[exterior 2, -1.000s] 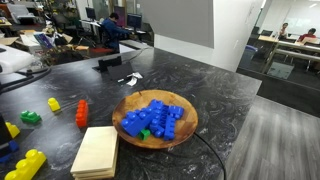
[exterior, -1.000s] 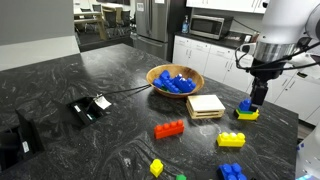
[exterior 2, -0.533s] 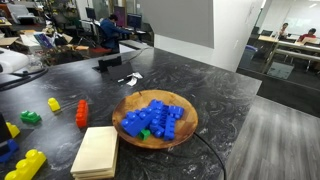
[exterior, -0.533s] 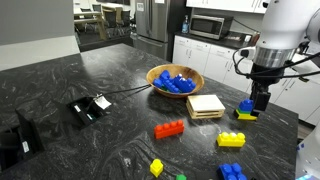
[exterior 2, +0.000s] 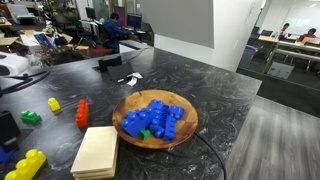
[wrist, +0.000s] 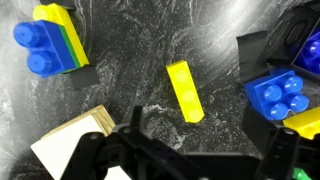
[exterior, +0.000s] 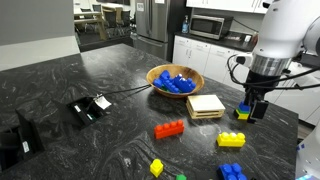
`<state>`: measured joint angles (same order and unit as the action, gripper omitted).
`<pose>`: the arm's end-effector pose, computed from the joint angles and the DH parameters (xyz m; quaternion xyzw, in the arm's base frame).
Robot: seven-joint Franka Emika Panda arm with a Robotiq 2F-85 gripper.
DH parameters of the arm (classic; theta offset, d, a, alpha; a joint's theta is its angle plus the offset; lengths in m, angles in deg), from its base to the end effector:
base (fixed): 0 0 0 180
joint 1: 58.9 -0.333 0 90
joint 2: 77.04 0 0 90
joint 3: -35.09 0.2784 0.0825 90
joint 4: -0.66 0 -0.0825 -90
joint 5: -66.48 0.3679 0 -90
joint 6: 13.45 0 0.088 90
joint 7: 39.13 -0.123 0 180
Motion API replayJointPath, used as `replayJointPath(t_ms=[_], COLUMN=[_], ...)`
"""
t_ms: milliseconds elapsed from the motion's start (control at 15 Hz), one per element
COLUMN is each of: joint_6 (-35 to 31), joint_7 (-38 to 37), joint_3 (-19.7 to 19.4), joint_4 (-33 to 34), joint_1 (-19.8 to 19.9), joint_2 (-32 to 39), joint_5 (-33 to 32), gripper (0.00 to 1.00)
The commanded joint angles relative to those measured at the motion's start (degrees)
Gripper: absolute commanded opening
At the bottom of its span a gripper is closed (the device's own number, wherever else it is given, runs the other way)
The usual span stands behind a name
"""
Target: Pick up the yellow toy and put it on the wooden object
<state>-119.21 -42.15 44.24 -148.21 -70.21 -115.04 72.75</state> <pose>0.3204 0.1270 0.4158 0.9922 0.1154 -0.0464 0.0059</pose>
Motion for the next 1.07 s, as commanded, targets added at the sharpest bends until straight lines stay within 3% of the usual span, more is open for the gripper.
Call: replayJointPath(t_ms=[0,333,400,1000], joint_6=[-6.7,-11.8,-10.1,-12.7], joint_7=[3.9,9.0,6.3,8.0], joint_3=[-0.4,-1.1,0.1,-0.6], joint_4=[-3.0,-5.5,-5.0,-5.8], joint_1=[-2.4,-6.7,-5.4,-5.7], joint_2=[1.2,4.0,3.5,5.1], joint_5=[2.8,8.9,7.1,8.4], gripper=[1.0,1.0,1.0,1.0])
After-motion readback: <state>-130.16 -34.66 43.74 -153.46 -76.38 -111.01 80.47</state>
